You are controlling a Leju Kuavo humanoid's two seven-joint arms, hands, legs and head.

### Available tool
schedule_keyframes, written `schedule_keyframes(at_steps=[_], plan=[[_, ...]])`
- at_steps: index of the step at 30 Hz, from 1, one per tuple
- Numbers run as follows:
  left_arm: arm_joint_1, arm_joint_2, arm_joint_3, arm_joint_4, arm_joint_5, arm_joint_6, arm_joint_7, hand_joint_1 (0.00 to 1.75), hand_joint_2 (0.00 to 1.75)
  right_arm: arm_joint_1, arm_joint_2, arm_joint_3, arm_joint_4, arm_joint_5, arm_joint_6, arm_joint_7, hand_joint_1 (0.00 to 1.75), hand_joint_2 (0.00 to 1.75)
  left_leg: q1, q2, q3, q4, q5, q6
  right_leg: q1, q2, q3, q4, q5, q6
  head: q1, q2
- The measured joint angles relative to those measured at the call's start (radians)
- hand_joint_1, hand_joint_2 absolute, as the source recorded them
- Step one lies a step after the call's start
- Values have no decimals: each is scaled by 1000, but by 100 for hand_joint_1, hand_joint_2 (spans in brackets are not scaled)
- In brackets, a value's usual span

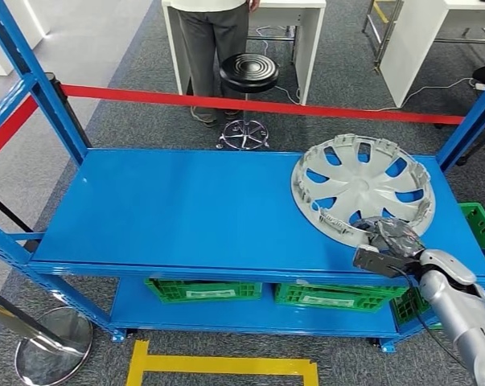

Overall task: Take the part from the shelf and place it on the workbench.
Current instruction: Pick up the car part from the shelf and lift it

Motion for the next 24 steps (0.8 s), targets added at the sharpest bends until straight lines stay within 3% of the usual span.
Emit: schedule_keyframes(at_steps=[12,24], plan=[[1,0,1,0,-2,6,0,0,0,13,-5,14,-3,-3,-71,-4,175,175,0,-1,0,0,-1,3,0,-3,4,-4,-1,3,0,0],[13,0,6,2,-4,10,0,0,0,111,-20,-4,-112,7,-190,-27,175,175,1,-2,-2,0,-1,4,1,-4,12,-4,-1,4,0,0]])
